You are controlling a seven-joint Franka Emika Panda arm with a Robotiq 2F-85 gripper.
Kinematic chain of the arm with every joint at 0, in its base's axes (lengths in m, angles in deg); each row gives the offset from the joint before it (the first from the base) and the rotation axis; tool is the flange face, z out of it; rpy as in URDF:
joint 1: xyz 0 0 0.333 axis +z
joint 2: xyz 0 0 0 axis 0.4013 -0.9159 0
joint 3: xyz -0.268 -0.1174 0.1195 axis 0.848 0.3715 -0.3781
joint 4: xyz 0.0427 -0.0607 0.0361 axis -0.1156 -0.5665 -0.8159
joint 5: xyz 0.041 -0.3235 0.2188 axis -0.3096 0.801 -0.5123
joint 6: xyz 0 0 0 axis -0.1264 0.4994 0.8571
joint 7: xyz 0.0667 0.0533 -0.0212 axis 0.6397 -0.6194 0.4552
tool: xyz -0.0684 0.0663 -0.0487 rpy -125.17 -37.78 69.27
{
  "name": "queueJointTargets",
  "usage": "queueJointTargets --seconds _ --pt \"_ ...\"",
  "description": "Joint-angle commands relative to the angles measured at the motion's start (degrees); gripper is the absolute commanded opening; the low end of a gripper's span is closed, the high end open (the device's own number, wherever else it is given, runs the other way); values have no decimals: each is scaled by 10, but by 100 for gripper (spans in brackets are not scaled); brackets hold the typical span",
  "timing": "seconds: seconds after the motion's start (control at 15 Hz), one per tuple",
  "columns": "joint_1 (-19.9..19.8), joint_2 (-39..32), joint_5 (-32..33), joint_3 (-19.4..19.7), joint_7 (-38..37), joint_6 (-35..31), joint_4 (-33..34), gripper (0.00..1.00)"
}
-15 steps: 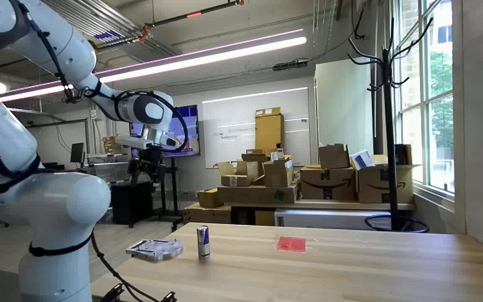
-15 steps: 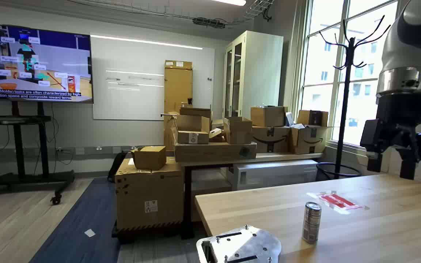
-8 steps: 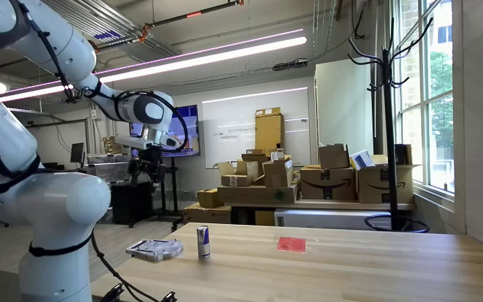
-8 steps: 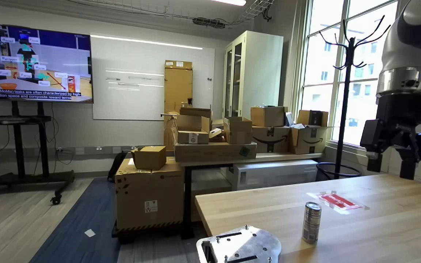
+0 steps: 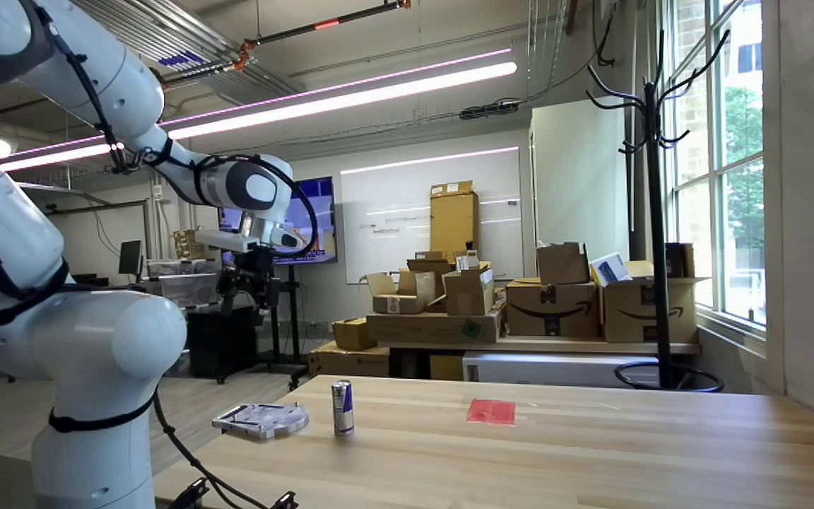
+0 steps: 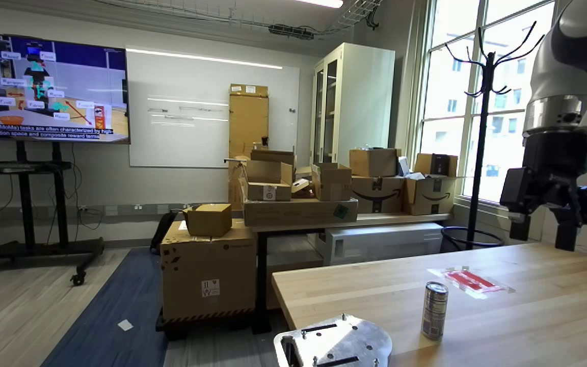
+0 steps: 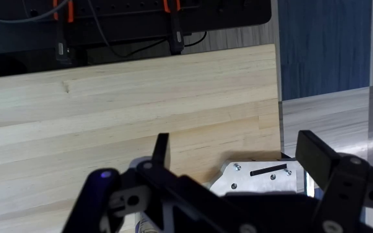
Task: Put the can on the silver object
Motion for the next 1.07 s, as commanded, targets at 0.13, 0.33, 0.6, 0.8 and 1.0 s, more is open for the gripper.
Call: queueJointTargets --seconds 0.13,0.33,0.6,0.8,1.0 --pt "-14 -65 11 -9 -3 -54 39 100" --pt "-18 -104 20 -11 -9 -97 59 100" --pt "-27 -170 50 -14 -20 -159 88 100" --pt "-28 -221 65 -9 -22 -194 116 100" --pt "-28 -275 65 -5 -15 -214 150 100"
